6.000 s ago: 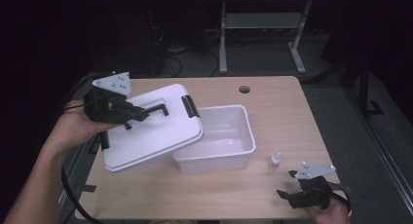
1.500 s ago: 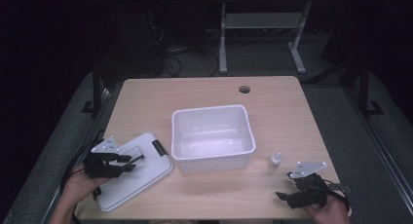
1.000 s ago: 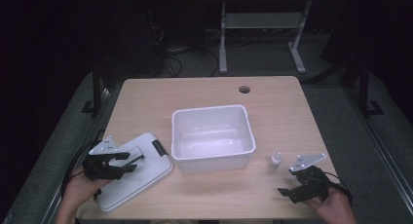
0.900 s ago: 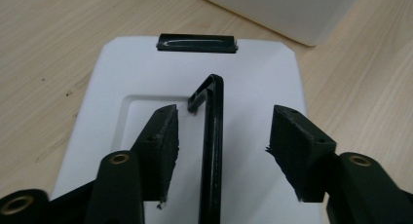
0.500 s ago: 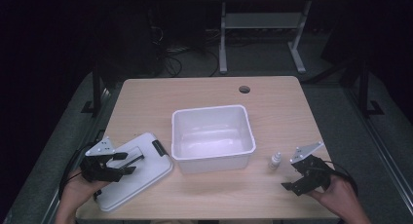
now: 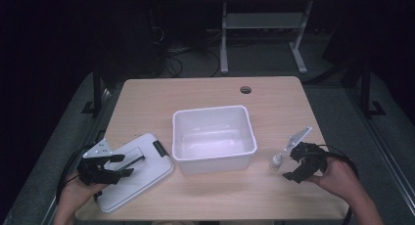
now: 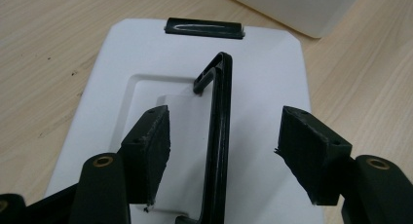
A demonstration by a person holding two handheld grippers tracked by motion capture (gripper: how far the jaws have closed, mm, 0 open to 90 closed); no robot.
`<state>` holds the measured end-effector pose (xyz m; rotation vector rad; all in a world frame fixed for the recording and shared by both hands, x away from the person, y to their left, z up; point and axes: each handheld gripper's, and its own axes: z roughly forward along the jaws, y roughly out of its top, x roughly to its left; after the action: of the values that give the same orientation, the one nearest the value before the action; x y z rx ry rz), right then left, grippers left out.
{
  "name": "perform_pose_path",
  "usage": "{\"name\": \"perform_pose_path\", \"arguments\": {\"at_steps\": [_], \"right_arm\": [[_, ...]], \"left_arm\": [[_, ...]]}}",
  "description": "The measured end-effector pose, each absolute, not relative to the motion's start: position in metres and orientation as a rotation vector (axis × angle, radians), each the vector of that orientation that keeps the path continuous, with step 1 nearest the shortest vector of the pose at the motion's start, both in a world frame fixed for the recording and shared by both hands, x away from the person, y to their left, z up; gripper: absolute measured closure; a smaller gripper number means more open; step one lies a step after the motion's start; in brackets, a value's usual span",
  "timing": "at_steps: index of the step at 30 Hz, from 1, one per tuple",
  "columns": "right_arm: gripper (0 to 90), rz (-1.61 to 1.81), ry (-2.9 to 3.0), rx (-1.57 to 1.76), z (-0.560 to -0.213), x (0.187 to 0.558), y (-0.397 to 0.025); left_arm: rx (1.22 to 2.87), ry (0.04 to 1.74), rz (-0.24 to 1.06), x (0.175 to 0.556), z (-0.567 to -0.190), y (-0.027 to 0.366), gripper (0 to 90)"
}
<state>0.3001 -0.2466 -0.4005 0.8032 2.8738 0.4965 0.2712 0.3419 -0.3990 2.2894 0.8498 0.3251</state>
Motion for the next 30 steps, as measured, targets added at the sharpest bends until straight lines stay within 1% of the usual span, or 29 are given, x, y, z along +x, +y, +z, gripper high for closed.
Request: {"name": "perform_pose_path", "arguments": {"at_steps": [10, 13, 20, 24, 30], "right_arm": [[24.9, 0.432, 2.936, 0.747, -0.394, 0.317, -0.237], [27.1, 0.406, 2.955, 0.723, -0.393, 0.323, -0.231], [27.6, 0.354, 2.985, 0.681, -0.392, 0.332, -0.221], [32.3, 0.334, 3.007, 0.652, -0.393, 0.338, -0.214], [41.0, 0.299, 3.029, 0.620, -0.399, 0.342, -0.209]], "left_arm": [[2.286, 0.863, 0.328, 0.270, -0.398, 0.345, 35.4], [2.289, 0.862, 0.332, 0.270, -0.398, 0.345, 35.1], [2.293, 0.887, 0.327, 0.272, -0.401, 0.348, 34.2], [2.294, 0.887, 0.306, 0.272, -0.402, 0.348, 34.0], [2.295, 0.875, 0.315, 0.270, -0.399, 0.345, 33.9]]}}
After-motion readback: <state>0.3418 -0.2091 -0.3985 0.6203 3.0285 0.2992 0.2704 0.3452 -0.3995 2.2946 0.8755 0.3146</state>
